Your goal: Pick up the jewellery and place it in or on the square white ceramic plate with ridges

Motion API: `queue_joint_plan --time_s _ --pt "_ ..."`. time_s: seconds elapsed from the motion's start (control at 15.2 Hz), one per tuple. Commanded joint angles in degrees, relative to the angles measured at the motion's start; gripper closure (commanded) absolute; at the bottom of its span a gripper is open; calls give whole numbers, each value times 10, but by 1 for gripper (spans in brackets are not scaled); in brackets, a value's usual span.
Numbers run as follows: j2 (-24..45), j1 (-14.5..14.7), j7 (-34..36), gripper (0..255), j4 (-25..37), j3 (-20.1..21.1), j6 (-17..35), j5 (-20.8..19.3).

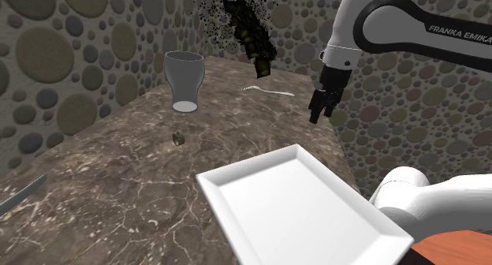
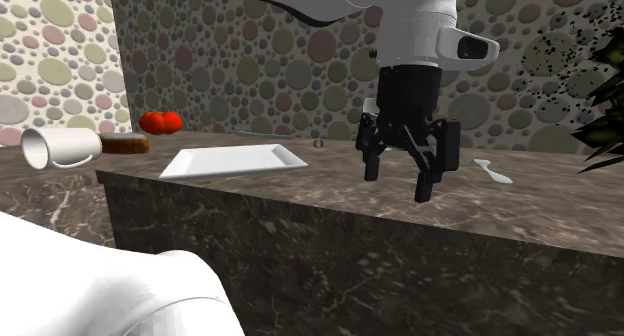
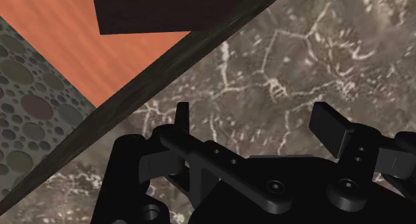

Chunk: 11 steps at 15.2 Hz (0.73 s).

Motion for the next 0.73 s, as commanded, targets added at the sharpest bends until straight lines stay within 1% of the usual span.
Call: queue_joint_plan --time_s 0.0,0.33,0.66 --pt "0 0 0 0 0 0 0 0" --pt "63 20 62 0 53 58 -2 41" --pt "137 35 124 0 121 112 -5 72"
